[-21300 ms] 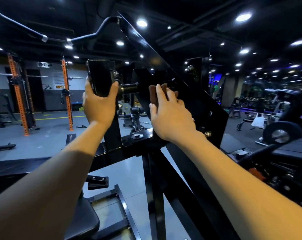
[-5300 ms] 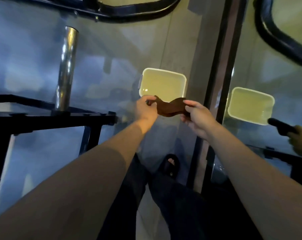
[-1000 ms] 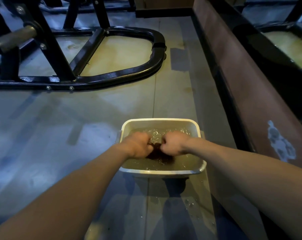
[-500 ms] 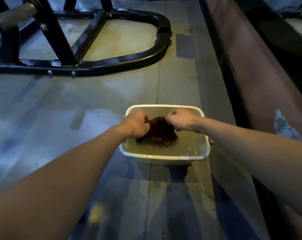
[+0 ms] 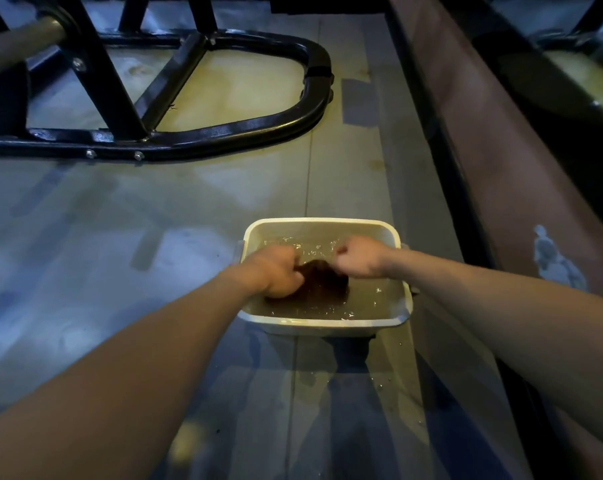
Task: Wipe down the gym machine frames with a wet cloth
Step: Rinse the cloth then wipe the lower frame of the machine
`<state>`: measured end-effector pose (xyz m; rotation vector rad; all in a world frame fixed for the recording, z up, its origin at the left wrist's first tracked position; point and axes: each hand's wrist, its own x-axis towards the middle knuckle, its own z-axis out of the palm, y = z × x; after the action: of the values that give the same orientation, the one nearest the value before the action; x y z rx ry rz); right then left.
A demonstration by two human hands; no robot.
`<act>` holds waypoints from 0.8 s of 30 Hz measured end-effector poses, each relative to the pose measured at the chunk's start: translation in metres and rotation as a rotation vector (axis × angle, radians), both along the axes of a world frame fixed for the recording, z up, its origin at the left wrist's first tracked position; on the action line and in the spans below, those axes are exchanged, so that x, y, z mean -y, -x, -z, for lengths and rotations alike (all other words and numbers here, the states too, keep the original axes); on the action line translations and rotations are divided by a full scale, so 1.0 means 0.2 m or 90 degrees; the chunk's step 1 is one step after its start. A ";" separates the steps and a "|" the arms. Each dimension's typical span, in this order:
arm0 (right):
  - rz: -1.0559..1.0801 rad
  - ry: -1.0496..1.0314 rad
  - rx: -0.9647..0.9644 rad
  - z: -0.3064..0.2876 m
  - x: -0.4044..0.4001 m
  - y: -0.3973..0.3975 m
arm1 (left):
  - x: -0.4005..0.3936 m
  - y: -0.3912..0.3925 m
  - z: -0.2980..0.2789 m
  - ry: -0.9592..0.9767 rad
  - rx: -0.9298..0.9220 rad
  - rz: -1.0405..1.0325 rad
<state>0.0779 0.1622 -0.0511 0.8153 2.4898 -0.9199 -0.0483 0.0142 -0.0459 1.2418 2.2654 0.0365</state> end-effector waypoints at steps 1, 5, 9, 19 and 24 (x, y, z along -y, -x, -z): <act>0.088 0.099 -0.054 -0.03 -0.01 0.00 | 0.01 0.02 -0.02 -0.034 0.012 -0.037; 0.339 0.375 -0.185 -0.13 0.00 0.01 | 0.03 0.05 -0.15 -0.178 0.080 -0.208; 0.429 0.393 -0.233 -0.16 0.02 0.01 | 0.01 0.00 -0.27 -0.178 0.209 -0.338; 0.278 0.175 -0.317 -0.27 0.26 0.04 | -0.02 -0.11 -0.33 -0.247 0.702 -0.576; 0.222 0.076 -0.312 -0.24 0.16 -0.01 | 0.01 -0.07 -0.29 -0.262 0.604 -0.567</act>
<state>0.0798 0.1303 -0.0035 1.1162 2.6998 -1.5324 -0.0342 0.0124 0.0125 0.1405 1.7507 1.1832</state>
